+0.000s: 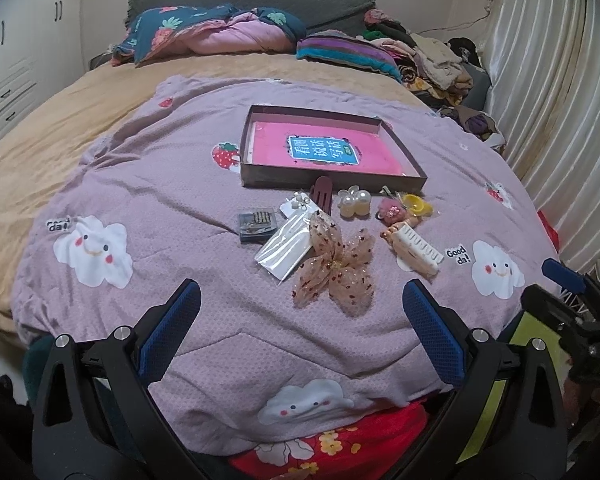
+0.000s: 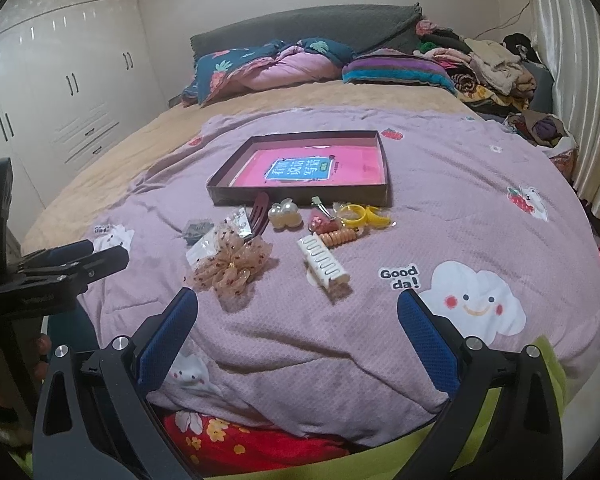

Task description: Organize jewelry

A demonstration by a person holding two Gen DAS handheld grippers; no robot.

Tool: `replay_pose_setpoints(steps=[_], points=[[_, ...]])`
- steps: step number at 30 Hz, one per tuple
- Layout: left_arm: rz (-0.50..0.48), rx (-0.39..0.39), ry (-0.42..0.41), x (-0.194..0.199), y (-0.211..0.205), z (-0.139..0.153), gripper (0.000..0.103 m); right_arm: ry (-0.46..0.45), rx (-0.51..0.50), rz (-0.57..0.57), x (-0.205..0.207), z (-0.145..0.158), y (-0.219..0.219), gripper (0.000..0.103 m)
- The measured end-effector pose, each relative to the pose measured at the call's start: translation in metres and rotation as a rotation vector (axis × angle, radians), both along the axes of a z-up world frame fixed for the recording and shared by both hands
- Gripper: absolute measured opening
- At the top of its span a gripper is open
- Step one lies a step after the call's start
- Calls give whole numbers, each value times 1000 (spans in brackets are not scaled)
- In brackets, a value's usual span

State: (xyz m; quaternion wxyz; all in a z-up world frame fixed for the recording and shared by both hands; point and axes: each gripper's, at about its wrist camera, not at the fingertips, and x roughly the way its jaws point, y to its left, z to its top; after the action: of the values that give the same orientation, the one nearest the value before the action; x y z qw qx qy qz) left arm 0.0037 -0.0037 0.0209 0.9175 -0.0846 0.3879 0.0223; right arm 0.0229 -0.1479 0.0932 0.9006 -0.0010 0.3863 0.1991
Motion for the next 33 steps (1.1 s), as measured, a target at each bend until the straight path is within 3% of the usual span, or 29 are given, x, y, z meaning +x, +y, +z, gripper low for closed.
replay_pose_setpoints(steps=[12,18,25,27,29,33], points=[[57,10,52,8,39,-10,95,-7,2,77,31,9,7,99],[1,-48,69,11,39,-22,95,30,-21,121,60,-5,17,99],[-89,-43,124,36,11,-43,95,102,-58,156,94,-43,19,99],[-119,-39,135,42,2,-48,95,136,-49,166,104,-57,16,97],[-153,-36,157,50,-9,-54,94,172,-43,169,112,-69,13,82],[-193,-22,179,62,-24,-65,88,223,-26,182,125,-88,8,74]])
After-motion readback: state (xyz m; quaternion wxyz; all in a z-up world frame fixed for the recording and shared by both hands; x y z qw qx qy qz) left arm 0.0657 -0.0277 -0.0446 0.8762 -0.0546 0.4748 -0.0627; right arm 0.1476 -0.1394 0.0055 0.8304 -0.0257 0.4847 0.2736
